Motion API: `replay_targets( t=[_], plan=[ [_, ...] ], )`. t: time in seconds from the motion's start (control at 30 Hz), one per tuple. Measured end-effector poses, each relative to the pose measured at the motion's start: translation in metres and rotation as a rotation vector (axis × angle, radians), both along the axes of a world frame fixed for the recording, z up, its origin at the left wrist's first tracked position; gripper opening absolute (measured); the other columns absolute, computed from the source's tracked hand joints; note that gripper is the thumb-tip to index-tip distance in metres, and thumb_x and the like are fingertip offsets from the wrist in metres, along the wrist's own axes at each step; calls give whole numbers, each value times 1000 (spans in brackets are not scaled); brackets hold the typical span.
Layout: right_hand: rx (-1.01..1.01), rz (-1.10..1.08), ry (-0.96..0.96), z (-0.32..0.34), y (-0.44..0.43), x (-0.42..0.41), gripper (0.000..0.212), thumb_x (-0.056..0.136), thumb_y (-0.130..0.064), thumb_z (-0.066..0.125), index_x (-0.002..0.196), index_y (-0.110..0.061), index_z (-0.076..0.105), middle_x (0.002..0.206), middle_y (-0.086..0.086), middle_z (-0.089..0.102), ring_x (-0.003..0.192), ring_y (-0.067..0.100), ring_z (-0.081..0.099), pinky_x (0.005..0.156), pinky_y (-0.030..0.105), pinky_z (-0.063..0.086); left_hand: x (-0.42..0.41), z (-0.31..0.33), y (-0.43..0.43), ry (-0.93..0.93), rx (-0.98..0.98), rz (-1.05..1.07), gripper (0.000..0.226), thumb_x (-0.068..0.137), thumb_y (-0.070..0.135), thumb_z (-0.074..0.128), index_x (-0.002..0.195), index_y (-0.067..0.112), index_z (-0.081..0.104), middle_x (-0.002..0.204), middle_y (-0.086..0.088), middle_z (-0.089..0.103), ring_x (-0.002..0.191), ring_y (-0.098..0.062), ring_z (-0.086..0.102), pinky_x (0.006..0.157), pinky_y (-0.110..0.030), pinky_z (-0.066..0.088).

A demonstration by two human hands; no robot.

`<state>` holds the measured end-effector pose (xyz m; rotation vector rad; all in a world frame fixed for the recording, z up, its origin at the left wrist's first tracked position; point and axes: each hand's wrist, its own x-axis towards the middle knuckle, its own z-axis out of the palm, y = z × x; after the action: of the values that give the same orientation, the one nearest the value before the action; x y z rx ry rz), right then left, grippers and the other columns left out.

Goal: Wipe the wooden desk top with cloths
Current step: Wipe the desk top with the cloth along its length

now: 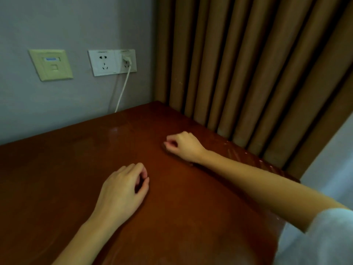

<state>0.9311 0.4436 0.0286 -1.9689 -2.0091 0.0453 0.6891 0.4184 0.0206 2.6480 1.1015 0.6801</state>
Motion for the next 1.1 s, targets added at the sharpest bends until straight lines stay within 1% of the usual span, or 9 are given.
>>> replay_targets(
  t=[0.1,0.27,0.47,0.6,0.7,0.8,0.9,1.03,1.1],
  plan=[
    [-5,46,-21,3,-35,31,32,96,-33,50,65,-27,46,55,-8,48,51,6,47,53,28,36,0,0,-1,11,-5,6,11,88,29,60,83,33,51,68,20,45,64,2,47,55,-12,31],
    [36,-254,0,0,-28,116,30,95,-32,52,69,-19,56,51,-9,49,48,5,46,57,30,37,4,4,-1,34,-29,10,10,90,31,56,85,34,48,70,19,43,65,4,45,53,-13,31],
    [-3,-472,45,0,52,116,22,94,-36,47,89,-23,64,95,12,69,89,32,64,75,38,52,5,7,-2,29,-48,8,9,92,32,52,87,34,45,73,19,44,68,5,45,53,-13,29],
    [2,-309,17,3,60,66,29,95,-39,46,104,-21,67,95,10,69,86,28,65,73,33,49,3,8,-2,27,-42,-4,12,91,32,54,84,35,45,71,18,46,67,2,48,53,-14,31],
    [-3,-61,-4,1,27,27,21,95,-35,49,79,-26,59,72,-1,62,66,14,57,59,28,40,1,9,-4,22,-50,-2,13,91,31,56,84,36,46,70,17,46,66,1,48,54,-15,33],
    [-23,94,-45,2,-15,31,31,96,-33,48,66,-25,45,60,-6,52,55,7,49,52,22,34,1,9,-5,18,-58,2,11,91,31,56,85,35,47,71,17,47,67,1,49,54,-14,33],
    [18,-4,-41,0,-37,84,33,96,-32,49,65,-25,43,57,-5,50,54,10,49,55,29,35,3,10,-5,30,-63,8,10,91,31,54,86,35,47,71,18,46,67,2,48,54,-13,31],
    [23,-198,17,-2,-27,135,29,97,-34,49,71,-24,57,56,-5,56,51,6,54,57,30,40,7,13,-5,42,-69,7,8,94,35,49,88,36,43,74,18,45,69,3,47,53,-14,32],
    [5,-246,13,-1,0,135,27,97,-36,47,81,-22,63,62,-3,60,60,13,60,62,30,41,7,14,-5,57,-68,7,8,94,35,48,89,37,42,75,18,44,70,4,46,54,-13,32]
  ],
)
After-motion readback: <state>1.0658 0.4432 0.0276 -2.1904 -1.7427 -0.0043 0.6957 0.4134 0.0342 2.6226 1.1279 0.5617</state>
